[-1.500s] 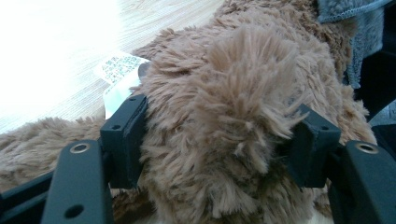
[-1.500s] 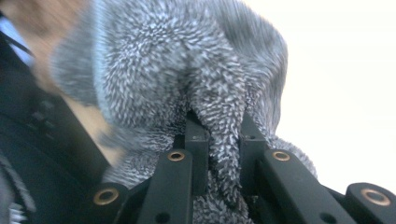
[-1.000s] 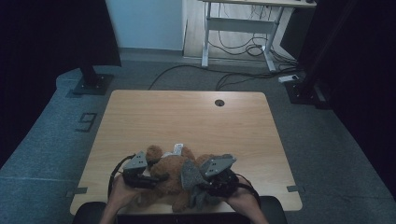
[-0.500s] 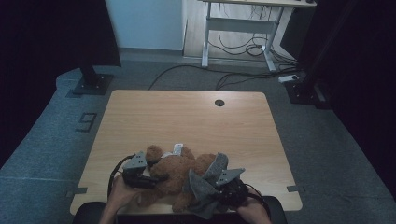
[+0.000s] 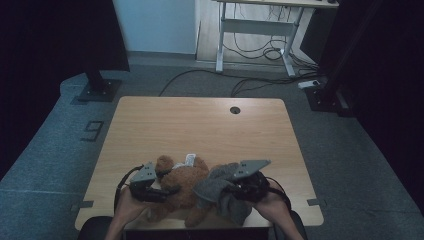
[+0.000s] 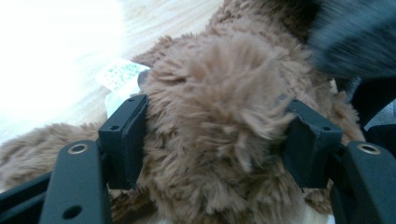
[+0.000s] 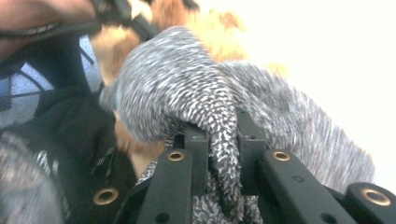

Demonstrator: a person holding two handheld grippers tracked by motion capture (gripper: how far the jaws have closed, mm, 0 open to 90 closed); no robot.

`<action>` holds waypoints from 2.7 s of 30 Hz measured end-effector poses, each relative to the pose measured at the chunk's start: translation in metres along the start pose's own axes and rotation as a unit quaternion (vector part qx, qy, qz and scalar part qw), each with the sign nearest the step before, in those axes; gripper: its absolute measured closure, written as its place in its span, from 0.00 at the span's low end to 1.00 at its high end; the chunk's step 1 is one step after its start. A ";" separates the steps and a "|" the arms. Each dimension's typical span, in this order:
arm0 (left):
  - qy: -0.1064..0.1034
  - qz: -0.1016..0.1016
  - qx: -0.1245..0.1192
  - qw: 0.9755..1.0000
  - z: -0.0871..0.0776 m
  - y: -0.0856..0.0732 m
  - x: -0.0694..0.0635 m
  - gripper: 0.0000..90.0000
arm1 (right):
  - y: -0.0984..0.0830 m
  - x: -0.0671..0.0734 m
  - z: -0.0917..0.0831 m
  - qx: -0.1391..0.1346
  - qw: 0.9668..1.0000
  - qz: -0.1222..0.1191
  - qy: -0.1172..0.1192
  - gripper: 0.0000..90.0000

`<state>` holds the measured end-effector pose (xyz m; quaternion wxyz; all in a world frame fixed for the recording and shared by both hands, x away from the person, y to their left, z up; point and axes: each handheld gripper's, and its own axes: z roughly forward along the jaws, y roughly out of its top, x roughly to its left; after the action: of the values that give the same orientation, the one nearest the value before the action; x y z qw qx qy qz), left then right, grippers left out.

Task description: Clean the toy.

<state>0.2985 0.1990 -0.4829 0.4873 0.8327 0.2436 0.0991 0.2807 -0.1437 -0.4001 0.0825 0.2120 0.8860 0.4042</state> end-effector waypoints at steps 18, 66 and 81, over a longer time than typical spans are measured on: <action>-0.007 0.002 0.011 1.000 0.002 -0.007 -0.001 0.54 | 0.098 -0.033 0.079 0.013 1.000 -0.028 -0.004 0.88; 0.003 0.013 0.023 1.000 -0.033 -0.009 -0.001 0.40 | 0.093 -0.018 0.055 0.030 0.998 -0.052 -0.002 0.87; -0.046 -0.033 0.133 0.989 -0.022 -0.057 -0.003 0.52 | 0.091 0.015 0.116 0.064 0.993 -0.071 0.066 0.87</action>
<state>0.2701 0.2373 -0.5208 0.3860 0.8852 0.2592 0.0110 0.3318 -0.0047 -0.4078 0.0386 0.1261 0.9262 0.3533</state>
